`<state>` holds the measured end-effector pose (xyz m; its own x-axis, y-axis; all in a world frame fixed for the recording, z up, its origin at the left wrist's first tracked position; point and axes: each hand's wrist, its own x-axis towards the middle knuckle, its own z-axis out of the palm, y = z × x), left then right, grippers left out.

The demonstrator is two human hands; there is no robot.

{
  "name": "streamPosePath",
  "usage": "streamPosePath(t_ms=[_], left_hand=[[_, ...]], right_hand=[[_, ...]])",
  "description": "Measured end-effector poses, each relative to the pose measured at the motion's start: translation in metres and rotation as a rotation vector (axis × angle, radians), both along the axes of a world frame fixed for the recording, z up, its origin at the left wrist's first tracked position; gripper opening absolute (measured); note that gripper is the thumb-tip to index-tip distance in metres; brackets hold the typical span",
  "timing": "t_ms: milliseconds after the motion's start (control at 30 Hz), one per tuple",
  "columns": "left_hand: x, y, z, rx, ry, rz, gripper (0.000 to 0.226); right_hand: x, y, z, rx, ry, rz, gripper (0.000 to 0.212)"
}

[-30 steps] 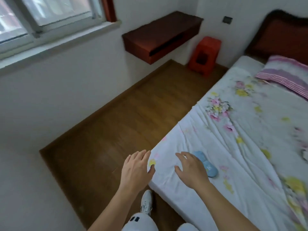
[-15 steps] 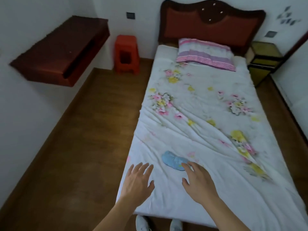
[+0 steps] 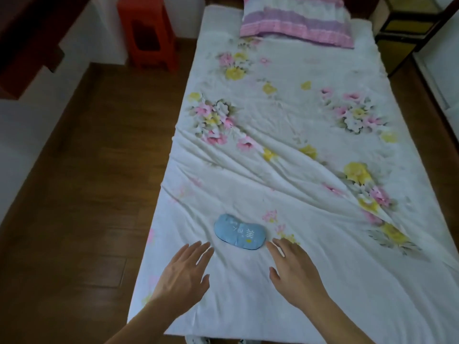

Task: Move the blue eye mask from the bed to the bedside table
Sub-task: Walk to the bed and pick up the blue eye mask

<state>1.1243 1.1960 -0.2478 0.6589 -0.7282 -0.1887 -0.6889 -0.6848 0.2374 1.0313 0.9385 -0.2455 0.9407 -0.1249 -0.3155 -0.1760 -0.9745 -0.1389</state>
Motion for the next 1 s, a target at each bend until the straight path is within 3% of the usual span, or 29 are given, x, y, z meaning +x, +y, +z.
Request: streamPosePath(t_ms=[267, 467, 800, 1000], left_hand=[[0.016, -0.053, -0.138, 0.034, 0.053, -0.052, 0.068], [0.039, -0.087, -0.202, 0.071, -0.011, -0.152, 0.070], [0.059, -0.098, -0.245, 0.000, -0.164, -0.243, 0.050], [0.071, -0.115, -0.240, -0.127, -0.187, -0.190, 0.024]], right_hand=[[0.031, -0.023, -0.129, 0.064, -0.007, 0.069, 0.058], [0.053, -0.026, -0.189, 0.070, -0.038, 0.141, 0.073], [0.047, -0.032, -0.228, 0.113, -0.099, 0.180, 0.069], [0.057, -0.040, -0.235, 0.147, -0.162, 0.157, 0.069]])
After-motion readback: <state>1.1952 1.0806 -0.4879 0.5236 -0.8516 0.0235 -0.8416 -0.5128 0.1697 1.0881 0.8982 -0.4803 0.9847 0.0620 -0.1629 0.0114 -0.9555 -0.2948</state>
